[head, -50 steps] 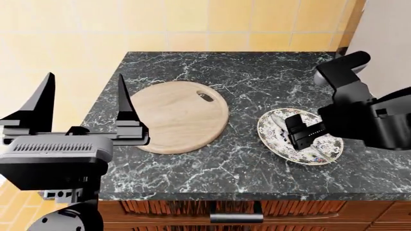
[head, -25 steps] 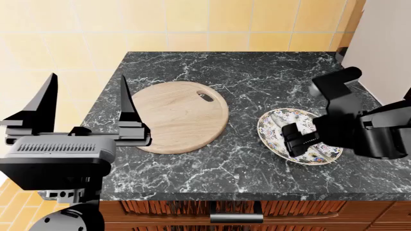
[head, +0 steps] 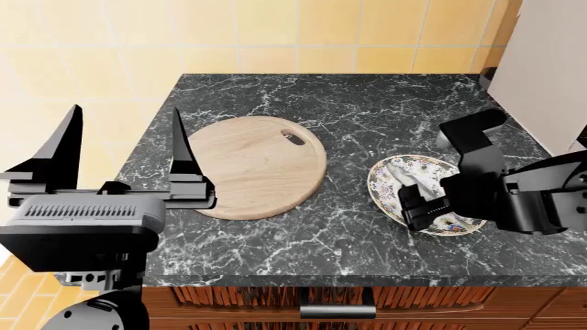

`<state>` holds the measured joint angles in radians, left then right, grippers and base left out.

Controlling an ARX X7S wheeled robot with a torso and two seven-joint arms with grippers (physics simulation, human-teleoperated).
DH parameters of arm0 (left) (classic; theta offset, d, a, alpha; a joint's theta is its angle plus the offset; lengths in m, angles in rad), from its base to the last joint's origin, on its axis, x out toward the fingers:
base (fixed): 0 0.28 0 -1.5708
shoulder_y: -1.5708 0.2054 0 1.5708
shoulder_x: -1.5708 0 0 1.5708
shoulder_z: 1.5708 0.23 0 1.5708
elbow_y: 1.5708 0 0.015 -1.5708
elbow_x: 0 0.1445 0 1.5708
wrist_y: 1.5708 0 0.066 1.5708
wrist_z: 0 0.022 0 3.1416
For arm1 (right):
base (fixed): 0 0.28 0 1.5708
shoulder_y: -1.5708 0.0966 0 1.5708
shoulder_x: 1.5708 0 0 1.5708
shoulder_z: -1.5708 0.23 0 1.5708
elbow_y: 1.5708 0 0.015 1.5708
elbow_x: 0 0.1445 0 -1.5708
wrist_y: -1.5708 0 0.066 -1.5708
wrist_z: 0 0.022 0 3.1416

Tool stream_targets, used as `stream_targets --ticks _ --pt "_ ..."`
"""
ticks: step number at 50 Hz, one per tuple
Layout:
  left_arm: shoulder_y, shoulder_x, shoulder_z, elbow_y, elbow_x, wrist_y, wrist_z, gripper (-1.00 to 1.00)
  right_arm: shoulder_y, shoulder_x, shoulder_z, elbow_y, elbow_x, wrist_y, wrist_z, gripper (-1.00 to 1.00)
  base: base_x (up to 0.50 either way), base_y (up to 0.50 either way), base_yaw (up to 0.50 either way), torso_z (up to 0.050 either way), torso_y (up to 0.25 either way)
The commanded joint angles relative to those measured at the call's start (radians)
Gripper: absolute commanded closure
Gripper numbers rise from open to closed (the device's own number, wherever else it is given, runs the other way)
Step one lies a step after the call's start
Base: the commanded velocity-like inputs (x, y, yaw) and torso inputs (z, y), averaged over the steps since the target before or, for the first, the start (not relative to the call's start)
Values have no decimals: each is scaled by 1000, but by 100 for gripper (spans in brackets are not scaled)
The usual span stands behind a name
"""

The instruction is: Pick the fish from the plate and place it on the cutting board. Then pick the condiment bottle from the cabinet and place it next to the cutting board.

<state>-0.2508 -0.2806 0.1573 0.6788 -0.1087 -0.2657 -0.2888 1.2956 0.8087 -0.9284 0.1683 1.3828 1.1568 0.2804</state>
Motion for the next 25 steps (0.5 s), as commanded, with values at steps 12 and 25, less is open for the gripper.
stream_targets --ticks 12,25 --pt "-1 -8 6 -4 -5 5 -10 -100 -14 1 -4 9 -2 -13 4 100 0 0 0 0 0" --pt "-1 -12 8 0 -14 4 -14 -100 -14 18 5 0 1 -19 19 100 0 0 0 0 0"
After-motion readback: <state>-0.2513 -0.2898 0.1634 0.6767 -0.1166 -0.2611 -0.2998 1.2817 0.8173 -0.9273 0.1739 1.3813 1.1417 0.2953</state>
